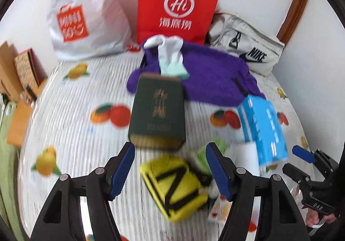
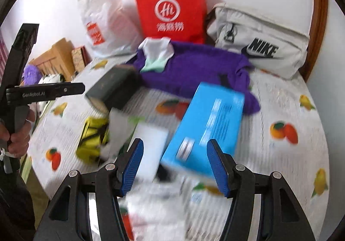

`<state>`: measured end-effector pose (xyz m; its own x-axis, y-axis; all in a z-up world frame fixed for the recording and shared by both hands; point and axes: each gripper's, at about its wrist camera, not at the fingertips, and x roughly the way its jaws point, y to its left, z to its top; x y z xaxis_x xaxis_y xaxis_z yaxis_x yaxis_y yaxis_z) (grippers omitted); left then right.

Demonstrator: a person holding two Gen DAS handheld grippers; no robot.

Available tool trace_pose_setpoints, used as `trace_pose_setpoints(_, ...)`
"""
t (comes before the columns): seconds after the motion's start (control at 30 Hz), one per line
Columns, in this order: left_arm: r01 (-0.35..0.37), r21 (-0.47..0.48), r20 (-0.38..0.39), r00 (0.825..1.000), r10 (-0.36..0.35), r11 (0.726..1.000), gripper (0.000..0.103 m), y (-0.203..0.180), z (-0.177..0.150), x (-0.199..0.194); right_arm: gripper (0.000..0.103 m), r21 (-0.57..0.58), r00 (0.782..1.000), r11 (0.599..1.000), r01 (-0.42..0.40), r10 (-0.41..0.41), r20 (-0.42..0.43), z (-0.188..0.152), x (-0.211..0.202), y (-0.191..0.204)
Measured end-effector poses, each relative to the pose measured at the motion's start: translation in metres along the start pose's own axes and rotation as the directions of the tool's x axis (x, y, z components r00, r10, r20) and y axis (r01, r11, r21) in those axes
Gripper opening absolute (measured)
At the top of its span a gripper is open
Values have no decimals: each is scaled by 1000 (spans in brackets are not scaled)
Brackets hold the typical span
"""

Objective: Organize soft objects
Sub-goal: 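Grasp the yellow pouch with the left tool while the right tool grasps the clear mesh bag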

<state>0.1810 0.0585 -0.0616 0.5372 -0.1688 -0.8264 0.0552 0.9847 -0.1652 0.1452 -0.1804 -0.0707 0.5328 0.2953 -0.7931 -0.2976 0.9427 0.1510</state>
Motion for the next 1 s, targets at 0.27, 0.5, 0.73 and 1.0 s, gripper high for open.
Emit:
trace_pose_setpoints(0.27,53,-70,-62,996,-57,996,72,7,-43,3,73,7,997,1000,4,-4,-74,-52,10,2)
trace_pose_setpoints(0.5,57,-95,-98,993,-67,994,73,8,-62,13,78,23,992,1000,-3,6,-124,-80,36,1)
trace_pose_setpoints(0.73,52,-103,-114,991,-64,993,78,9,-67,19,93,-41,996,999,-16,12,-90,-89,40,25)
trace_pose_setpoints(1.0,23,-33,-172,985,-29,999,78,-8,-74,40,73,-95,997,994,54,-59,-45,-96,38,27)
